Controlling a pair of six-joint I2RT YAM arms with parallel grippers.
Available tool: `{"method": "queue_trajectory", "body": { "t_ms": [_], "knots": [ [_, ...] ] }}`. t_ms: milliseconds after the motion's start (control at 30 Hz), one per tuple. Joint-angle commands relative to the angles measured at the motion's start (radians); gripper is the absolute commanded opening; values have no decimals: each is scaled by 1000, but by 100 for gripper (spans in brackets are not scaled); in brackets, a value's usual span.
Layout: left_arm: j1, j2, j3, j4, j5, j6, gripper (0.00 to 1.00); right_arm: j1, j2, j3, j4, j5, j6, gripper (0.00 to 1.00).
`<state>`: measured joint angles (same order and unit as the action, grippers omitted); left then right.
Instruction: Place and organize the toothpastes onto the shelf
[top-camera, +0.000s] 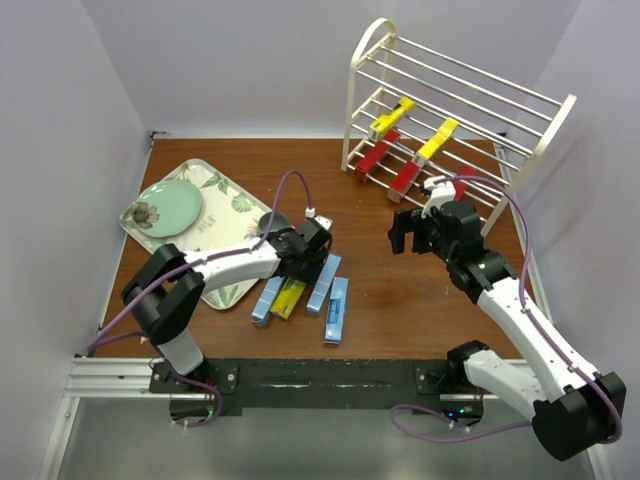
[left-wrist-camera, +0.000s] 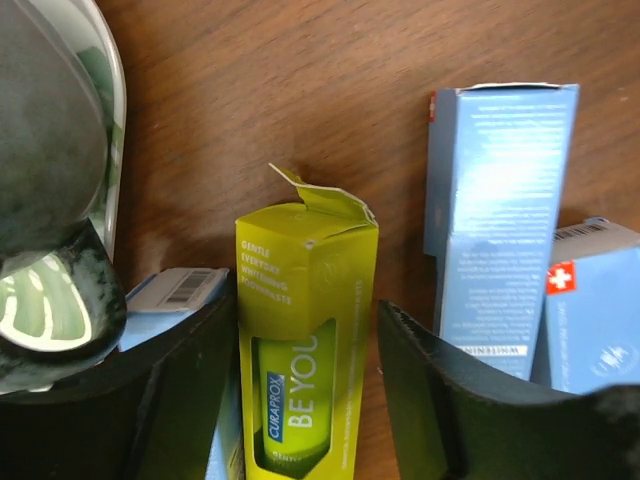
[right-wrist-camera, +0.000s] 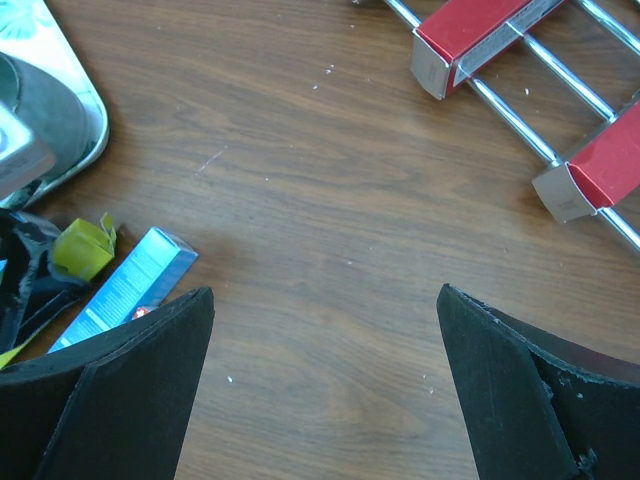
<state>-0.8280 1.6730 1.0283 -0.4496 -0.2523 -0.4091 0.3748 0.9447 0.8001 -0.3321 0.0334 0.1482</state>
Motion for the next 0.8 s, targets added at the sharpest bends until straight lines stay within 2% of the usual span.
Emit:
{"method": "queue_trajectory", "body": {
  "t_ms": [0,33,167,567,700,767],
  "knots": [
    [-6,27,46,-32,-59,-11,67,4,0,40,13,-1,-33,98],
    [-6,28,47,-32,-71,-17,71,4,2,40,13,-1,-33,98],
    [-7,34,55,-26,-79,-19,72,4,9,40,18,-1,-36,98],
    [-5,114,84,2,-1,-16,67,4,20,44,22,-15,-24,98],
    [-6,142,96,12,8,-22,62,4,19,39,22,-20,-15,98],
    [-6,143,104,12,13,-22,55,4,19,36,24,-24,-4,98]
  ]
}}
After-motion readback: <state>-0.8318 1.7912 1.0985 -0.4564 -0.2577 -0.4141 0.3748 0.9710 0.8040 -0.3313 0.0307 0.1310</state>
